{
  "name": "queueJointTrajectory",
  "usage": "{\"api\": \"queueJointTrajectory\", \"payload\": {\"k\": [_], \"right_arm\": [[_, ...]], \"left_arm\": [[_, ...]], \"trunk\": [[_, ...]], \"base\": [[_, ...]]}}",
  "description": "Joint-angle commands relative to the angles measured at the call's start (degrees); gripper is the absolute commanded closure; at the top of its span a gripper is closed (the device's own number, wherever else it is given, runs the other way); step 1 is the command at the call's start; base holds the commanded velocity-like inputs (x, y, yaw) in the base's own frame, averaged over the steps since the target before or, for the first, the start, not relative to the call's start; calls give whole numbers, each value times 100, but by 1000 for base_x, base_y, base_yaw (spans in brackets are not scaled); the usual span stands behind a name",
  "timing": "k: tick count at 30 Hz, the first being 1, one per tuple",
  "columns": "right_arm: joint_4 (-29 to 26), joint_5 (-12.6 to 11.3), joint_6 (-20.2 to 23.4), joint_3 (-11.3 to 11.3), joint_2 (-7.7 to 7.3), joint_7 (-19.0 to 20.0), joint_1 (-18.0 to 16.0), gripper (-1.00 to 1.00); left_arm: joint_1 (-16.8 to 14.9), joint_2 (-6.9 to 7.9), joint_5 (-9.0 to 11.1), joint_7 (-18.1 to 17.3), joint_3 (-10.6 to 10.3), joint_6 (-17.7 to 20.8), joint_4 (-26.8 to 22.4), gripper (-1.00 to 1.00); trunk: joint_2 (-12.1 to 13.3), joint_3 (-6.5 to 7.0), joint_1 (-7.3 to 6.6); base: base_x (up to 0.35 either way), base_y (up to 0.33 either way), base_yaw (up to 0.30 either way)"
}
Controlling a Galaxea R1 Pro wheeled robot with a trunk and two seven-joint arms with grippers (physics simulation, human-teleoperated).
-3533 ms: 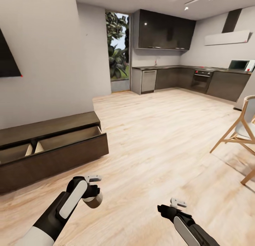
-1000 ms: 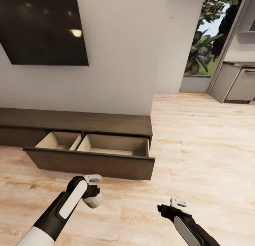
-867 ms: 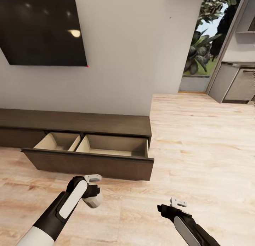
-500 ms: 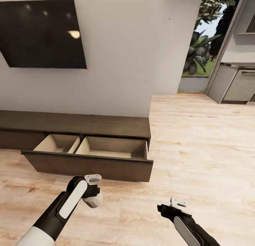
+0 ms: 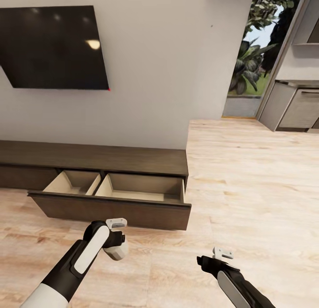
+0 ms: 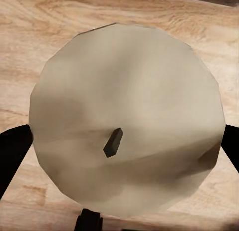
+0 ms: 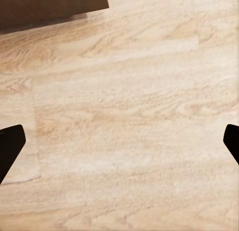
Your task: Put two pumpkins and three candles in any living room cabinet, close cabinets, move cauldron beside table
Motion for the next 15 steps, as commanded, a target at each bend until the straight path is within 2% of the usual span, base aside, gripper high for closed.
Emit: {"api": "queueJointTrajectory", "payload": {"k": [1,7,10,13,15], "right_arm": [[-11,-45,9,26,-7,-51,-5,-100],[-13,-45,9,26,-7,-52,-5,-100],[-12,-45,9,25,-9,-52,-5,-100],[-11,-45,9,19,-13,-52,-5,-100],[-15,-45,9,18,-15,-47,-5,-100]], "left_arm": [[-5,8,51,61,-15,8,-6,100],[-5,11,60,78,-6,8,-21,100],[-5,11,103,206,4,13,-119,100],[36,16,125,297,13,22,-548,100],[167,31,131,328,21,28,-1023,100]], "trunk": [[39,13,-23],[280,121,-155],[400,175,-221],[520,229,-287],[600,265,-331]], "base": [[0,0,0],[0,0,0],[0,0,0],[0,0,0],[0,0,0]]}}
